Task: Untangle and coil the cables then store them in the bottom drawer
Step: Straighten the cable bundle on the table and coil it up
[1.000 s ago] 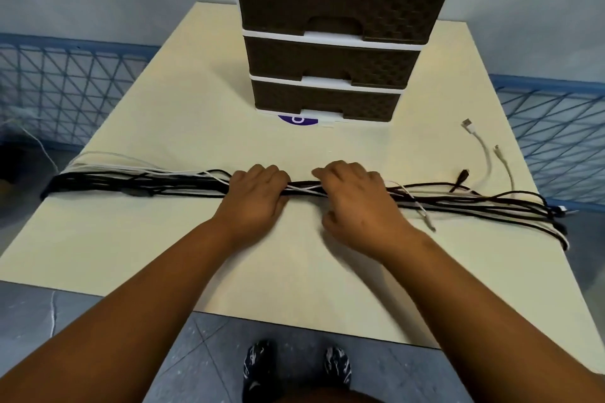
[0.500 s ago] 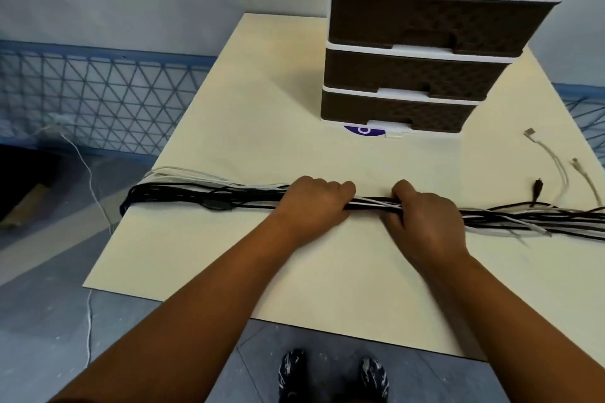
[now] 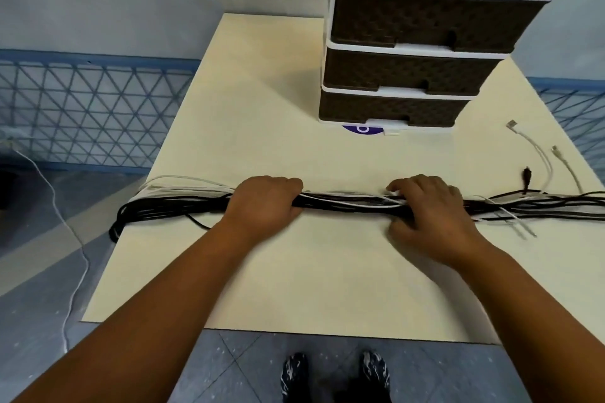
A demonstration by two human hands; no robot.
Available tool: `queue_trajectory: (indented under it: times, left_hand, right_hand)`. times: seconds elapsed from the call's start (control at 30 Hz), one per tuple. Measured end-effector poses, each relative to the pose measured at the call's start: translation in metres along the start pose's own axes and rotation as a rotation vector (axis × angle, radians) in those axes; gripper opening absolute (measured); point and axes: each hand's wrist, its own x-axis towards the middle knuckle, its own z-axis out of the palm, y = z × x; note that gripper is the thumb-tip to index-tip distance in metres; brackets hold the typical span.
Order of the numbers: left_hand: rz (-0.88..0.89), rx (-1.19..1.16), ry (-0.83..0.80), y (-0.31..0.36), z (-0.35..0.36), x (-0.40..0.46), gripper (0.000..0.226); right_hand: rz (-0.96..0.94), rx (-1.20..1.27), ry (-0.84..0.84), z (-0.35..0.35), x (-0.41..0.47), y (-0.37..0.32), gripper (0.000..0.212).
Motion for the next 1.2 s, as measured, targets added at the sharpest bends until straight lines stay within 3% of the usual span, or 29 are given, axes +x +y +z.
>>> queue_trajectory:
  times: [0.07, 0.17, 0.33, 0.57, 0.73, 0.87, 0.93, 1.03, 1.1, 1.2]
  left_hand:
    - [-0.020, -0.028, 0.018, 0.000, 0.000, -0.001, 0.020]
    - [-0.022, -0.079, 0.041, 0.001, 0.000, -0.002, 0.022]
    - [-0.021, -0.086, 0.032, -0.001, -0.001, -0.002, 0.022]
    - [-0.018, -0.110, 0.049, -0.003, 0.001, -0.003, 0.019]
    - [-0.025, -0.129, 0.047, -0.001, -0.002, -0.002, 0.016]
    - [-0.040, -0.100, 0.055, -0.001, -0.001, -0.003, 0.017]
    - [-0.036, -0.096, 0.052, -0.002, -0.001, -0.003, 0.018]
    - [-0.034, -0.103, 0.045, -0.001, 0.000, -0.002, 0.019]
    - [-0.037, -0.100, 0.038, -0.001, 0.000, 0.000, 0.020]
    - [-0.041, -0.134, 0.039, -0.001, -0.001, 0.000, 0.023]
  right_hand:
    - [-0.129, 0.013, 0.028, -0.007, 0.001, -0.023, 0.056]
    - [-0.274, -0.007, 0.110, 0.003, 0.015, -0.069, 0.036]
    - [-0.172, 0.002, 0.124, 0.027, 0.032, -0.089, 0.015]
    - [-0.130, -0.137, 0.056, 0.007, 0.025, -0.042, 0.035]
    - [-0.134, -0.016, -0.027, -0.013, 0.018, 0.007, 0.031]
    - [0.072, 0.102, -0.026, -0.029, 0.013, 0.026, 0.017]
    - [0.128, 0.230, -0.039, -0.035, 0.011, 0.015, 0.023]
    - [-0.062, 0.263, 0.128, -0.037, 0.011, -0.036, 0.035]
    - [-0.188, 0.179, 0.124, -0.020, 0.015, -0.078, 0.047]
    - [-0.175, 0.012, 0.065, 0.020, 0.028, -0.116, 0.051]
